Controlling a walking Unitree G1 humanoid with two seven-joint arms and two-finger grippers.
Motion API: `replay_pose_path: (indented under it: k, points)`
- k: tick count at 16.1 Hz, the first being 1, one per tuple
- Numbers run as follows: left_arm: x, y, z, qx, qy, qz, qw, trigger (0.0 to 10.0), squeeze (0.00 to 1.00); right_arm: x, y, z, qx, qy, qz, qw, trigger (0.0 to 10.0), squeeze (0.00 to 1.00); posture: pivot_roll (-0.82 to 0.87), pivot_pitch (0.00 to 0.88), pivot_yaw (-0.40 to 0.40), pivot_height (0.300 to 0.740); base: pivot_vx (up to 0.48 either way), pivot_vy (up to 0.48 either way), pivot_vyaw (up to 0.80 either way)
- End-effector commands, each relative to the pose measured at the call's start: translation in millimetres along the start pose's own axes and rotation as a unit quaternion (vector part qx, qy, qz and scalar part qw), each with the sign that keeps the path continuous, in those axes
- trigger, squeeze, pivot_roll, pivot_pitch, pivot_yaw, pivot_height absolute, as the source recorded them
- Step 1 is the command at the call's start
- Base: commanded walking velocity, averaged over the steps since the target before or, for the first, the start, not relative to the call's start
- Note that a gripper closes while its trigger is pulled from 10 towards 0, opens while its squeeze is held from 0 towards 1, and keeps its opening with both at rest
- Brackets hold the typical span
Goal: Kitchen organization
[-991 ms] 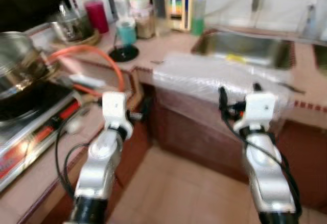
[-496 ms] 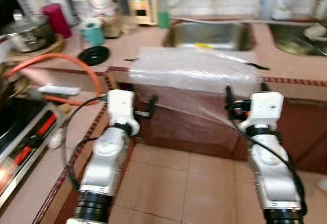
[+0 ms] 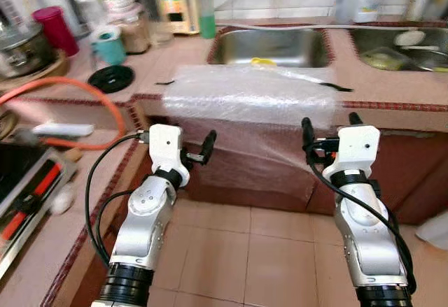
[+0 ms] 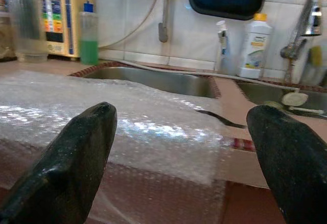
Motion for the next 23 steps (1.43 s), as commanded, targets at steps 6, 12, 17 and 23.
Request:
replay_pose_path:
  k: [6, 12, 17, 23]
  points:
    - [3.9, -0.8, 1.9, 0.0, -0.016, 0.001, 1.0, 10.0, 0.0, -4.8, 3.0, 2.7, 0.002, 0.007, -0.008, 1.0, 10.0, 0.0, -0.01, 0.0, 0.109, 0.74, 0.241, -0.334, -0.8]
    - [7.3, -3.4, 3.7, -0.002, -0.017, 0.006, 1.0, 10.0, 0.0, -7.6, 2.4, 4.7, -0.001, 0.016, -0.012, 1.0, 10.0, 0.0, -0.01, 0.0, 0.094, 0.74, 0.202, -0.364, -0.33]
    - [5.2, -8.6, 7.3, -0.012, -0.006, 0.016, 1.0, 10.0, 0.0, -13.4, 0.7, 6.1, -0.007, 0.023, -0.015, 1.0, 10.0, 0.0, 0.0, 0.0, 0.085, 0.74, 0.0, -0.306, 0.0]
    - [-6.1, -12.0, 9.8, -0.023, 0.001, 0.006, 1.0, 10.0, 0.0, -34.0, -13.8, 7.8, -0.029, 0.05, -0.032, 0.998, 10.0, 0.0, 0.05, 0.0, 0.066, 0.74, 0.0, -0.047, 0.0]
Point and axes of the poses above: a point about 5 cm out from each wrist's last joint towards the gripper, its own z axis pointing back from the gripper into the wrist, its own y axis along the axis of the wrist's last joint, x = y × z, the point moved 6 cm from there along -z, pointing out of the wrist towards the gripper, and after that the axes turned 11 degrees about -z, right-handed, at the moved point
